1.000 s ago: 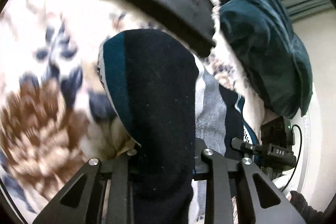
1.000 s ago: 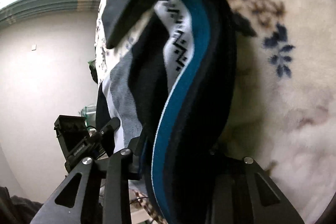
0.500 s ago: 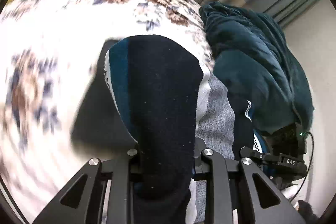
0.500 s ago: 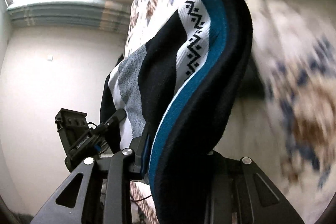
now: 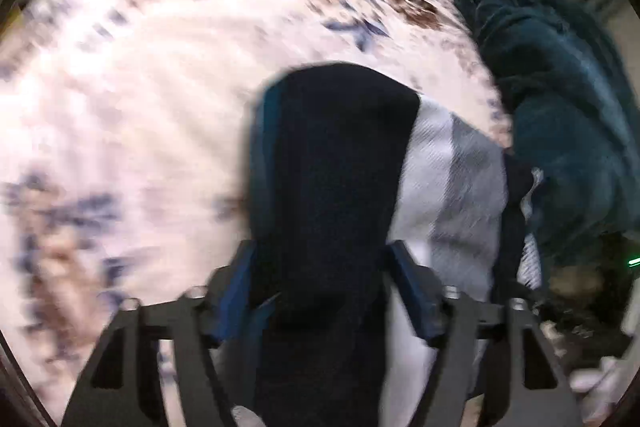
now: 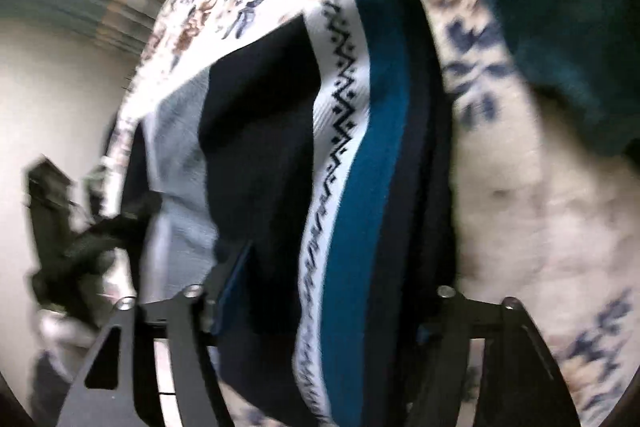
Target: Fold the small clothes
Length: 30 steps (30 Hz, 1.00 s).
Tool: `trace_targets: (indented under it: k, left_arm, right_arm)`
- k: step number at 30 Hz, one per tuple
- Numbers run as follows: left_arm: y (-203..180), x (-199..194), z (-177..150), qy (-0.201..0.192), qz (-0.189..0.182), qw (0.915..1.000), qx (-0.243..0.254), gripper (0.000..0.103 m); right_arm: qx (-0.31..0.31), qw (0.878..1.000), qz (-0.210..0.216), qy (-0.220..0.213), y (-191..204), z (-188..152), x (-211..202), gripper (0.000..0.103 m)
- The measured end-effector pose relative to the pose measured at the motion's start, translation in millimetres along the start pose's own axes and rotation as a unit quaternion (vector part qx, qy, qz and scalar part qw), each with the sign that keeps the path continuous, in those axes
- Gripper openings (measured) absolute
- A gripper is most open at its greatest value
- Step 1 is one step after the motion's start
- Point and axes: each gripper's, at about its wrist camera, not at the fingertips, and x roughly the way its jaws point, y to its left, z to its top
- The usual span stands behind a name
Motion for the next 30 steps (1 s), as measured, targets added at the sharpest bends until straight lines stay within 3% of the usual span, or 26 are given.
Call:
trace_targets:
  k: [3,4,7,9,12,15,19,20,22,27,30]
  left_arm:
    - [-8.5,-30.0,-31.8,-0.046,0.02,0.9984,0.028,0.077]
    - [-10.3,-33.0,-43.3,-0.048,0.024,0.9981,0.03,0.083]
    - [-6.1,-15.6,-68.3,-0.03,0.07,0.9964,0.035,0.083]
    - [6.1,-3.9,-78.2,-0.025,0.083,0.9961,0.013,0.086]
    - [24.8,-4.0,-86.1,-0.028,0.069,0.9967,-0.033,0.089]
    - [17.4,-13.4,-87.6,-0.033,0.08,0.9959,-0.026,0.089]
    - [-4.8,-46.1,-97.2,-0.05,0.105,0.9932,-0.003,0.089]
    - [-8.1,-52.7,-101.0,-0.055,0.109,0.9925,0.0,0.089]
    - [-19.9,-77.2,-112.7,-0.072,0.126,0.9893,0.014,0.096]
    - [-38.4,-135.4,-139.3,-0.091,0.129,0.9871,0.025,0.099]
    - [-48.5,-171.0,-150.9,-0.099,0.133,0.9857,0.032,0.099]
  right_arm:
    - [-0.057,0.993,-0.098,-0.044,11.6,-23.6,-27.8,0.073]
    - [-0.065,0.99,-0.111,-0.054,17.6,-28.8,-33.2,0.073]
    - [-0.086,0.985,-0.129,-0.079,43.7,-44.6,-51.7,0.073]
    - [-0.088,0.988,-0.117,-0.058,71.9,-48.9,-37.9,0.073]
    - [-0.079,0.985,-0.151,-0.033,69.0,-63.9,-14.9,0.073]
    - [-0.061,0.983,-0.171,-0.022,48.8,-72.5,-9.6,0.073]
    - [-0.06,0.978,-0.195,-0.042,56.7,-79.4,-30.8,0.078]
    - [-0.06,0.976,-0.199,-0.057,64.0,-82.5,-43.2,0.092]
    - [-0.063,0.972,-0.213,-0.078,80.8,-92.4,-67.6,0.103]
    - [-0.066,0.958,-0.255,-0.117,126.9,-110.8,-111.1,0.103]
    - [-0.058,0.954,-0.26,-0.135,147.7,-139.1,-159.5,0.103]
